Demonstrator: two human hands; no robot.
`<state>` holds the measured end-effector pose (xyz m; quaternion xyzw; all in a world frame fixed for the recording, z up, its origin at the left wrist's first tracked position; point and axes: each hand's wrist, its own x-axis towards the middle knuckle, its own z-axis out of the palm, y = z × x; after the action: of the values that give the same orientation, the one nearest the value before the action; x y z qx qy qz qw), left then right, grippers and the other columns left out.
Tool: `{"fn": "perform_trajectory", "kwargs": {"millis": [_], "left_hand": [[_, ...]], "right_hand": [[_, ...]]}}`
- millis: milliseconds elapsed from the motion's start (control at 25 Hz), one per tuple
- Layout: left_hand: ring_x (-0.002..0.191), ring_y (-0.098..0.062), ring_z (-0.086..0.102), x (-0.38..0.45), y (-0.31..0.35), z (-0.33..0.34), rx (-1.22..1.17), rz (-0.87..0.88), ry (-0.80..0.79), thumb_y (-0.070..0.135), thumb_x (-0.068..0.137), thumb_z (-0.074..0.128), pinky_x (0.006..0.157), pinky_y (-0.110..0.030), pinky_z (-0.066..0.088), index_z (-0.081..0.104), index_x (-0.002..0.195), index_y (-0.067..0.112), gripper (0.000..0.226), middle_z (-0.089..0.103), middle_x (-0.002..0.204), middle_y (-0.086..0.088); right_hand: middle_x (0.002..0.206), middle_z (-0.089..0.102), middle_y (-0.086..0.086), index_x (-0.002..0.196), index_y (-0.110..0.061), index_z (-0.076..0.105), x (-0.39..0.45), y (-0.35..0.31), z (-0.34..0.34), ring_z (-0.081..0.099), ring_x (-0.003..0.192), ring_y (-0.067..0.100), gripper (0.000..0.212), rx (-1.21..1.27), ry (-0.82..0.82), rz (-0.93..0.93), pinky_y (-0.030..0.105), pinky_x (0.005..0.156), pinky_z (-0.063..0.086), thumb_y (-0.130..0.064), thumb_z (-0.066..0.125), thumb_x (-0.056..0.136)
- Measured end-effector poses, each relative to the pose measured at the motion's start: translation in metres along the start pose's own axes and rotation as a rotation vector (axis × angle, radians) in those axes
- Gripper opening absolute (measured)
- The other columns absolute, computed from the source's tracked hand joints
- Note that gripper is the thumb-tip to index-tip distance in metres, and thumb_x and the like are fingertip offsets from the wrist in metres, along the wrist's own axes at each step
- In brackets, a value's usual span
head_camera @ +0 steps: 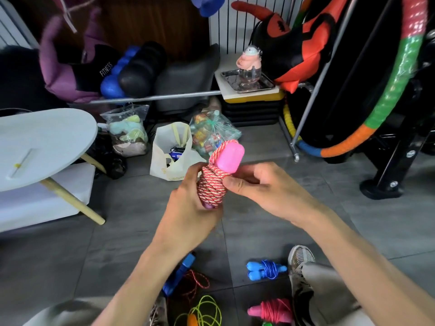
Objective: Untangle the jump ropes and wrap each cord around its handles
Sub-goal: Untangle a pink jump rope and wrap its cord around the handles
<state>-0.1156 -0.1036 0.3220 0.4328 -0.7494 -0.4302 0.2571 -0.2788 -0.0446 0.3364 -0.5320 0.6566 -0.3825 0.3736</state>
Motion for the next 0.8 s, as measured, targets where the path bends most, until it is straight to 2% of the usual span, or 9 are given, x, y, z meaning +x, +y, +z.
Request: {"fn": "perform_trajectory", "kwargs": {"millis": [120,200,280,320,400,440,560,680,800], "left_hand": [[0.077,-0.037,0.064,-0.002,-0.003,0.012,0.553,0.082,0.157,0.009,0.077,0.062,0.059,-0.033,0.037,0.028,0.139,0.026,0.073,0.062,0.082,-0.003],[0.074,-0.035,0.063,-0.003,0.001,0.017,0.608,0.149,0.167,0.010,0.078,0.063,0.060,-0.033,0.035,0.022,0.144,0.025,0.078,0.054,0.078,-0.001],[0.066,-0.021,0.061,0.000,0.001,0.011,0.302,0.121,0.022,0.012,0.076,0.073,0.058,-0.030,0.042,0.033,0.136,0.031,0.075,0.058,0.074,0.003],[0.064,-0.016,0.061,0.000,0.004,0.003,-0.027,0.020,-0.128,0.011,0.072,0.079,0.055,-0.028,0.046,0.042,0.129,0.028,0.070,0.065,0.076,-0.001],[0.058,-0.019,0.062,0.000,0.005,-0.005,-0.567,-0.150,-0.407,0.007,0.066,0.082,0.051,-0.027,0.050,0.059,0.111,0.009,0.050,0.070,0.082,-0.014],[0.050,-0.022,0.059,-0.002,0.006,-0.006,-0.604,-0.167,-0.465,0.006,0.064,0.080,0.047,-0.027,0.048,0.064,0.096,0.004,0.036,0.069,0.077,-0.018],[0.036,-0.018,0.047,-0.001,0.005,0.002,-0.359,-0.151,-0.227,0.004,0.065,0.073,0.038,-0.026,0.042,0.058,0.075,0.009,0.018,0.058,0.057,-0.008],[0.050,-0.019,0.057,0.003,0.002,0.009,-0.105,-0.079,0.026,0.005,0.071,0.066,0.049,-0.041,0.053,0.051,0.093,0.024,0.033,0.058,0.061,0.004],[0.063,-0.026,0.049,0.003,-0.004,0.014,0.275,-0.031,0.132,0.014,0.075,0.060,0.061,-0.035,0.040,0.039,0.109,0.032,0.044,0.054,0.068,0.008]], "right_hand": [[0.069,0.070,-0.007,0.076,-0.024,0.075,-0.004,-0.005,0.013,0.060,0.067,0.000,0.021,0.182,0.006,0.101,0.024,0.065,0.053,-0.040,0.069,0.087],[0.071,0.067,0.007,0.080,-0.014,0.073,-0.001,-0.001,0.017,0.056,0.069,0.009,0.028,0.223,0.147,0.101,0.027,0.058,0.049,-0.042,0.073,0.083],[0.076,0.070,0.014,0.084,-0.008,0.073,0.000,-0.002,0.015,0.057,0.070,0.011,0.023,0.289,0.208,0.049,0.028,0.059,0.043,-0.031,0.074,0.085],[0.075,0.072,0.011,0.084,-0.009,0.073,-0.001,-0.003,0.011,0.058,0.067,0.008,0.016,0.344,0.174,0.027,0.028,0.059,0.043,-0.025,0.072,0.086],[0.067,0.070,-0.002,0.084,-0.008,0.070,-0.005,-0.009,0.005,0.060,0.060,0.003,0.010,0.420,0.030,-0.040,0.022,0.058,0.045,-0.017,0.068,0.086],[0.064,0.068,-0.006,0.083,-0.007,0.068,-0.008,-0.012,0.003,0.059,0.058,0.002,0.010,0.452,-0.037,-0.063,0.020,0.057,0.046,-0.016,0.065,0.087],[0.058,0.059,-0.013,0.079,-0.012,0.068,-0.007,-0.012,0.006,0.051,0.057,0.004,0.020,0.302,-0.010,-0.027,0.022,0.055,0.041,-0.027,0.062,0.091],[0.055,0.038,-0.001,0.083,0.002,0.065,-0.001,0.000,0.013,0.032,0.053,0.009,0.043,-0.062,0.097,-0.047,0.026,0.050,0.026,-0.038,0.058,0.096],[0.058,0.047,-0.002,0.086,-0.008,0.063,-0.001,0.003,0.021,0.040,0.051,0.005,0.020,-0.238,0.087,-0.016,0.021,0.049,0.027,-0.021,0.052,0.097]]}}
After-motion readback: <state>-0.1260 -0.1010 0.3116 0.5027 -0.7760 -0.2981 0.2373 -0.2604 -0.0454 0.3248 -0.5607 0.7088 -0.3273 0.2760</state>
